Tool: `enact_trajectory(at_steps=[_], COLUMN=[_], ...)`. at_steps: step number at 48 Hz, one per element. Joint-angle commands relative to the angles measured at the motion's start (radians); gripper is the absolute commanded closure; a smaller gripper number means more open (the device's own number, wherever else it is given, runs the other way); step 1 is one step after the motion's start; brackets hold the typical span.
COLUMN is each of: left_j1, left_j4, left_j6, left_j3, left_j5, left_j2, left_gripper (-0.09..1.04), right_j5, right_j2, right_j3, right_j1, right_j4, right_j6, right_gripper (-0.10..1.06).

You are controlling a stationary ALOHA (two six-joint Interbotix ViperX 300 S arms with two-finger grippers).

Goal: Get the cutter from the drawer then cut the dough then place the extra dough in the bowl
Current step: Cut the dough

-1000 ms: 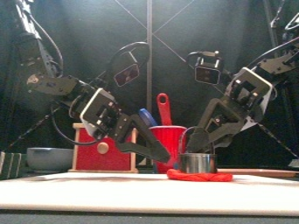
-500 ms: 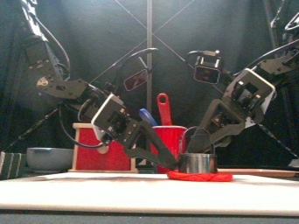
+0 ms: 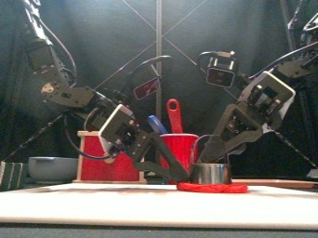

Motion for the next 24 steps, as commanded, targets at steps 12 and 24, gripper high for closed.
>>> enact_trajectory(at_steps=[12, 24], left_j1=[0.003, 0.005], left_j4=[-0.002, 0.000], left_j6=[0.000, 0.000], left_j3=[-0.015, -0.014], left_j5=[-0.003, -0.003], left_j2=[-0.012, -0.011], left_gripper=[0.46, 0.46], right_j5=[0.021, 0.060], right_j2=[-0.057, -0.081], right_j3=[-0.009, -0.011], right_j1=[-0.006, -0.015], right_j4=[-0.020, -0.040], right_j6=[0.000, 0.002], right_gripper=[0.38, 0.42])
